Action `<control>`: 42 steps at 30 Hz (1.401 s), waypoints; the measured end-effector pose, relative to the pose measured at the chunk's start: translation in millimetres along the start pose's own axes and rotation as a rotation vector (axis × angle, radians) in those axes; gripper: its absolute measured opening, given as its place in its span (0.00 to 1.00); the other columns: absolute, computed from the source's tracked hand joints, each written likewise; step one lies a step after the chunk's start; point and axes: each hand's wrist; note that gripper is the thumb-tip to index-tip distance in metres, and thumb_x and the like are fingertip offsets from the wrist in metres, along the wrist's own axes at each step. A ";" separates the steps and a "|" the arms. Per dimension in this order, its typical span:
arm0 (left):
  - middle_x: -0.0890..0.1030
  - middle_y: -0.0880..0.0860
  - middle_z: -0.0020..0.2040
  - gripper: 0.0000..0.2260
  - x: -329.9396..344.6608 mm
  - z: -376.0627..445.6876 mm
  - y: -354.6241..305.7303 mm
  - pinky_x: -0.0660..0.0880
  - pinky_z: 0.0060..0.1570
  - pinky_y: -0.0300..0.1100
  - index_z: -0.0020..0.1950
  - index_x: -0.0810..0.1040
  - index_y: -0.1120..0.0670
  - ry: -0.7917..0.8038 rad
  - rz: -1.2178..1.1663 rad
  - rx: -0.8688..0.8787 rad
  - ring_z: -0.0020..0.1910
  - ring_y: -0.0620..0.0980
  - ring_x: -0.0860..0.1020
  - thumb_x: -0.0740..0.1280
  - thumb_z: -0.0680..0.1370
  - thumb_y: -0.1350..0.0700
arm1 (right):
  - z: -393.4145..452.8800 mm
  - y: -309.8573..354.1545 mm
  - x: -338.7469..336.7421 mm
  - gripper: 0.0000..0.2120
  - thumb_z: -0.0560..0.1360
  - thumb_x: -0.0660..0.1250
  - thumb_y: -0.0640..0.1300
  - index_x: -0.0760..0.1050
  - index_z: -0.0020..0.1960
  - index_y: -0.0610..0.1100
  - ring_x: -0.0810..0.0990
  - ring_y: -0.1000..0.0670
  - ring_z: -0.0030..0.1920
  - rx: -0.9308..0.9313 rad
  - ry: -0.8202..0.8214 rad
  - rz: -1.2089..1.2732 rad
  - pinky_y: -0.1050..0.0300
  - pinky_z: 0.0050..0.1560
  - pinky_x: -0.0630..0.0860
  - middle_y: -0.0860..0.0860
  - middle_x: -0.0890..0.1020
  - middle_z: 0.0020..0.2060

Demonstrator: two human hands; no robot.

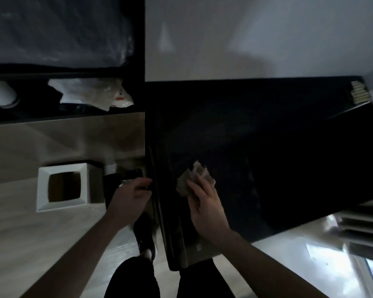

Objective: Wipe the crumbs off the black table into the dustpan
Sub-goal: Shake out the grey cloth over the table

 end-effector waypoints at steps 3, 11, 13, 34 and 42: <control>0.82 0.46 0.54 0.15 16.7 -10.0 -16.5 0.71 0.47 0.22 0.62 0.80 0.48 0.053 0.039 0.002 0.42 0.29 0.79 0.70 0.77 0.61 | -9.4 -7.0 -16.8 0.24 0.83 0.65 0.49 0.67 0.78 0.57 0.60 0.56 0.79 0.105 0.008 0.136 0.51 0.77 0.66 0.60 0.61 0.79; 0.83 0.48 0.60 0.25 61.3 -4.3 -70.6 0.78 0.60 0.46 0.69 0.76 0.50 0.108 0.176 -0.024 0.56 0.48 0.82 0.73 0.73 0.47 | 17.3 -28.0 -31.5 0.34 0.76 0.71 0.53 0.62 0.79 0.52 0.75 0.49 0.68 0.559 0.010 0.327 0.53 0.61 0.77 0.53 0.72 0.69; 0.83 0.50 0.58 0.29 72.2 1.2 -79.4 0.77 0.60 0.46 0.70 0.74 0.51 0.088 0.226 -0.077 0.58 0.51 0.82 0.76 0.72 0.46 | 24.3 -37.6 -40.4 0.24 0.76 0.71 0.50 0.71 0.70 0.53 0.81 0.52 0.58 0.557 0.068 0.411 0.56 0.54 0.78 0.56 0.79 0.56; 0.78 0.39 0.58 0.05 181.8 -57.2 -256.9 0.77 0.61 0.41 0.43 0.83 0.48 0.130 0.017 0.227 0.59 0.40 0.80 0.76 0.72 0.49 | -10.9 -159.4 -282.5 0.08 0.78 0.70 0.36 0.80 0.46 0.49 0.86 0.54 0.43 0.255 0.117 0.888 0.61 0.42 0.81 0.54 0.85 0.40; 0.84 0.44 0.52 0.10 225.3 -92.3 -323.1 0.78 0.53 0.38 0.54 0.80 0.41 0.361 0.065 0.228 0.52 0.37 0.82 0.73 0.76 0.55 | -83.6 -199.5 -325.1 0.06 0.79 0.69 0.36 0.77 0.47 0.46 0.84 0.55 0.41 0.310 -0.055 0.931 0.64 0.39 0.79 0.54 0.83 0.39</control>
Point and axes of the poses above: each hand's wrist, its own z-axis towards the middle knuckle, its own x-axis out of the palm, y = z × x
